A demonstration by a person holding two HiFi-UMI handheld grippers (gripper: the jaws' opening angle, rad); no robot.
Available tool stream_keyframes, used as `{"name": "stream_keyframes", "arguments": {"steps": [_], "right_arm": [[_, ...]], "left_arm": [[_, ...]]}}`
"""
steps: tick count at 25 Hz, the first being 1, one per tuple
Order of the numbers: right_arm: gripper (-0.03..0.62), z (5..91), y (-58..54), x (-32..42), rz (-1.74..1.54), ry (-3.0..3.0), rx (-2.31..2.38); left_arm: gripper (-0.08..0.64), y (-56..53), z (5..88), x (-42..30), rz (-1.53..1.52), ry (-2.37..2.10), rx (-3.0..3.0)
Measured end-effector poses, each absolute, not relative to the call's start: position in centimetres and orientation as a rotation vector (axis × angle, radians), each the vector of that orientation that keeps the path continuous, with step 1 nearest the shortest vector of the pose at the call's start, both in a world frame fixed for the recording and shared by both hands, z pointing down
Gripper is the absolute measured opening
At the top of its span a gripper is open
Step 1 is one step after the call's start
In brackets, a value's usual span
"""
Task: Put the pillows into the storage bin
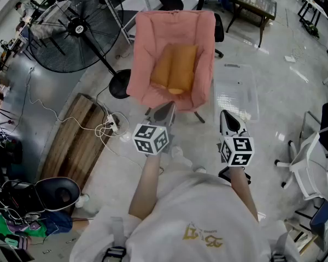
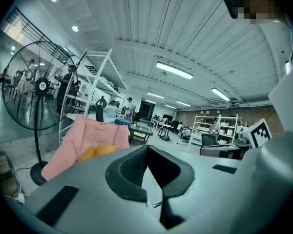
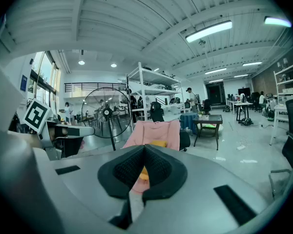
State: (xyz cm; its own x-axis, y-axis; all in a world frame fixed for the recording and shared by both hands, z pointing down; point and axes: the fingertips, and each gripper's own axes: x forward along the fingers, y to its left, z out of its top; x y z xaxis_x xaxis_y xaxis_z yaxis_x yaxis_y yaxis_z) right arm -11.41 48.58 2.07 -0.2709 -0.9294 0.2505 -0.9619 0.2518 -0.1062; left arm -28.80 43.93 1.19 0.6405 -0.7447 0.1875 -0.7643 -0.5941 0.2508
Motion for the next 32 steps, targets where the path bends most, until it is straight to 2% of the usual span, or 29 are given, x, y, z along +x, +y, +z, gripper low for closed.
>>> {"name": "stream_keyframes", "arguments": {"steps": [12, 13, 14, 15, 16, 21, 25, 32], "right_arm": [[0.012, 1.5, 49.1, -10.7, 0.344, -2.406, 1.833], [0.014, 1.5, 49.1, -10.7, 0.365, -2.424, 1.828], [0.035, 1.6, 49.2, -10.7, 0.391, -2.448, 1.810], [0.127, 1.7, 49.2, -10.9, 0.417, -2.470, 1.785], [0.203, 1.8, 49.2, -11.0, 0.438, -2.483, 1.763], [0.290, 2.3, 48.7, -10.8, 0.470, -2.482, 1.753], [0.305, 2.4, 48.3, -10.2, 0.486, -2.490, 1.746], [0.293, 2.1, 48.6, -8.1, 0.473, -2.519, 1.784]], "left_arm": [[0.014, 44.2, 1.0, -28.5, 0.081, -1.276, 2.551], [0.050, 44.0, 0.7, -28.8, 0.037, -1.307, 2.532], [0.199, 43.9, 0.6, -28.9, 0.001, -1.318, 2.510], [0.267, 43.8, 0.7, -28.9, -0.016, -1.312, 2.492], [0.279, 43.7, 0.8, -28.9, -0.014, -1.304, 2.480], [0.298, 43.7, 1.4, -28.5, 0.038, -1.310, 2.484], [0.313, 43.2, 1.2, -27.9, 0.017, -1.313, 2.474], [0.318, 43.6, 0.9, -26.6, 0.007, -1.338, 2.466]]}}
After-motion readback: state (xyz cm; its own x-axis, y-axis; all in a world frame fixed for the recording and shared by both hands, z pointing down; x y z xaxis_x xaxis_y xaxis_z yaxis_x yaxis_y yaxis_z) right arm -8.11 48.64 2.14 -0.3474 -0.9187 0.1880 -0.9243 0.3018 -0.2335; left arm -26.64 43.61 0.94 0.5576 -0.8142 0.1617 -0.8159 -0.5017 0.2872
